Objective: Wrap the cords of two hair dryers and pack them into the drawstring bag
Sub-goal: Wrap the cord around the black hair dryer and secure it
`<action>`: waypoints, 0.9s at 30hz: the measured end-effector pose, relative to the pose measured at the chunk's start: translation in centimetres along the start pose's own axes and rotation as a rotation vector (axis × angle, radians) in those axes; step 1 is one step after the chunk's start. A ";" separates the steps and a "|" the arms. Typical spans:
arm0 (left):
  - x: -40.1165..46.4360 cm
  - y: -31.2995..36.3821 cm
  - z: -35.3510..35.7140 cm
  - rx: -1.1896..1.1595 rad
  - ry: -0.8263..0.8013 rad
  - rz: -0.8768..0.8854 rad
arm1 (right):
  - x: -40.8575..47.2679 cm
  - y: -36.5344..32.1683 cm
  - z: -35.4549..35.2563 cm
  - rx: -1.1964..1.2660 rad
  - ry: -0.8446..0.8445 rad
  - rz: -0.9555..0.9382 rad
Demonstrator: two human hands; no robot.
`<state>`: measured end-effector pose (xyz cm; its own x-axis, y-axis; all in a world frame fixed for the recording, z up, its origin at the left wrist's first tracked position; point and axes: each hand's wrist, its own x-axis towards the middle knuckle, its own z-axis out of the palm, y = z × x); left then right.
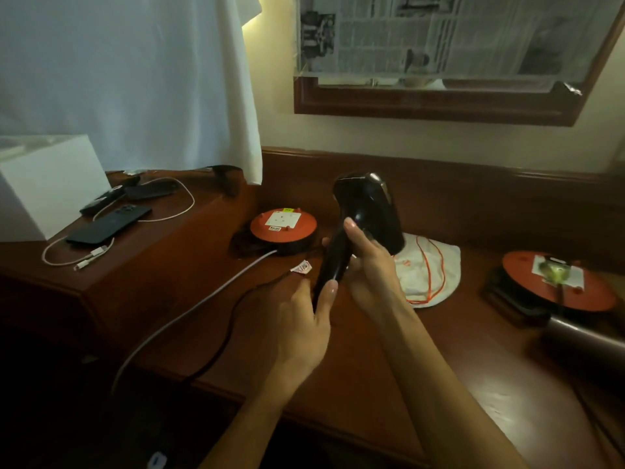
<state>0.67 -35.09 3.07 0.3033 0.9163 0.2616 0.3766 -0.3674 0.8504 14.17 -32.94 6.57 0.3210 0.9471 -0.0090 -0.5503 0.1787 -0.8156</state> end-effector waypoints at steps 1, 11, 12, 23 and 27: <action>0.0 0.1 0.8 -0.098 -0.052 -0.033 | 0.3 -0.5 0.1 0.018 0.025 -0.003; 0.9 0.1 3.8 -0.655 -0.502 -0.414 | 1.2 -1.7 -5.2 -0.126 -0.054 -0.018; 0.5 0.1 4.6 -0.573 -0.523 -0.430 | 1.6 -1.7 -5.6 -0.179 0.000 -0.041; -1.2 4.9 1.0 0.619 -0.618 0.073 | 4.2 -2.5 -9.4 -1.079 -0.030 -0.231; -1.8 9.0 2.2 1.008 -0.621 0.225 | 3.1 -0.4 -8.0 -1.337 -0.256 -0.255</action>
<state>5.47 -40.36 9.28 0.7150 0.6847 -0.1415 0.6919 -0.7220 0.0025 21.56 -32.22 2.24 0.0712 0.9753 0.2093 0.6976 0.1012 -0.7093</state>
